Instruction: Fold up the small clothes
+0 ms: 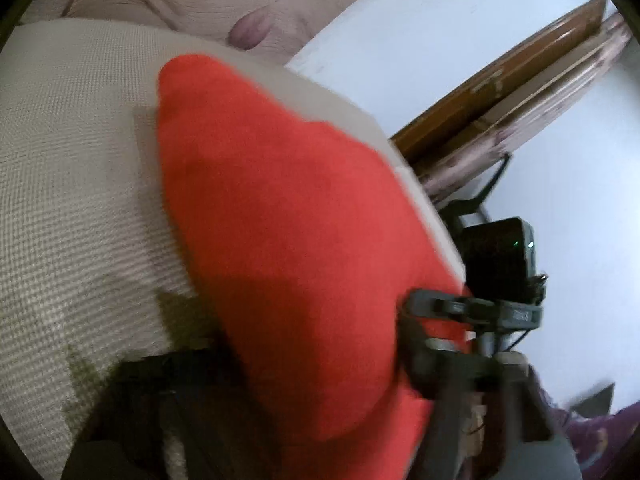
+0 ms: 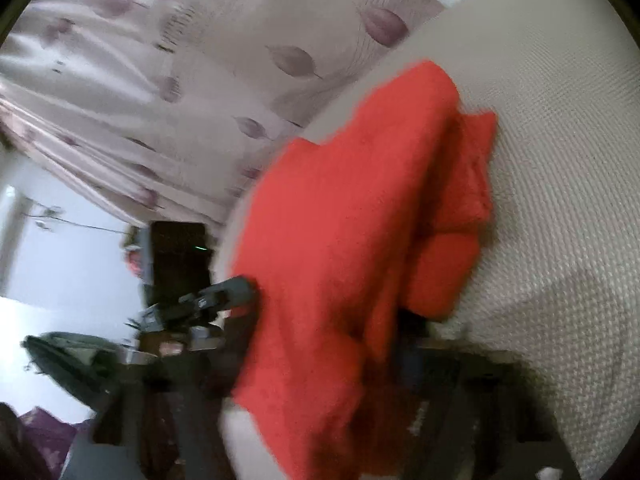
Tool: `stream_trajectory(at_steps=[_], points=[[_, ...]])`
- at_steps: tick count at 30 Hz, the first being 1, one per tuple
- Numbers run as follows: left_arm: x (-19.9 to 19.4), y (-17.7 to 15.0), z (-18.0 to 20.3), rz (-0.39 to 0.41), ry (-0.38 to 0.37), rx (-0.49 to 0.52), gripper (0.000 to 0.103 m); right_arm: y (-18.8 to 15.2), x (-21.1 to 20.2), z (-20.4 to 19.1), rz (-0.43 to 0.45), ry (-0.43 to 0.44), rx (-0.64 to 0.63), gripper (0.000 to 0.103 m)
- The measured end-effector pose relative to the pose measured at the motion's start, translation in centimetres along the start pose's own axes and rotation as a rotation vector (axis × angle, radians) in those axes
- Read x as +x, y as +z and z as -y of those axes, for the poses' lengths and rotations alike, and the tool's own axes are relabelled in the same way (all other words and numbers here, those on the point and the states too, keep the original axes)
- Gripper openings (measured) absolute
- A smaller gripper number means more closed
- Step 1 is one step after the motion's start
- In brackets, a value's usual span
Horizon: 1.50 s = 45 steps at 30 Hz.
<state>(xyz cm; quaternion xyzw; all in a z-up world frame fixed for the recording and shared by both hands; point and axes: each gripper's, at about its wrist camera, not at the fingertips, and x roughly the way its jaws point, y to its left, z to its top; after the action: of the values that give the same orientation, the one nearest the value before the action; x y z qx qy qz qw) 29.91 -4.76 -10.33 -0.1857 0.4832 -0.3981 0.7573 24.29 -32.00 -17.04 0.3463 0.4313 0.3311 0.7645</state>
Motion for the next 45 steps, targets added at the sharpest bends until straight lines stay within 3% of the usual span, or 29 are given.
stream_trajectory(at_steps=[3,7,15,29,36,45], points=[[0.0,0.0,-0.1,0.010,0.003,-0.021,0.043,0.0,0.2,0.4,-0.010,0.010,0.031,0.022],[-0.3,-0.7,0.8,0.025,0.066,0.011,0.038,-0.4,0.6,-0.6,-0.018,-0.001,0.008,0.021],[-2.6,-2.4,3.4,0.074,0.213,0.117,0.036,-1.9,1.3,-2.3,-0.004,0.049,0.026,0.021],[-10.3,-6.8,4.9,0.183,0.465,0.188,0.036,-5.0,6.6,-10.4,-0.074,0.062,-0.123,0.021],[-13.7,-9.8,5.0,0.212,0.509,0.189,0.036,-7.2,8.5,-13.2,-0.114,0.062,-0.165,0.021],[-16.2,-12.2,4.7,0.241,0.506,0.155,0.036,-9.3,10.2,-15.8,-0.147,0.051,-0.204,0.021]])
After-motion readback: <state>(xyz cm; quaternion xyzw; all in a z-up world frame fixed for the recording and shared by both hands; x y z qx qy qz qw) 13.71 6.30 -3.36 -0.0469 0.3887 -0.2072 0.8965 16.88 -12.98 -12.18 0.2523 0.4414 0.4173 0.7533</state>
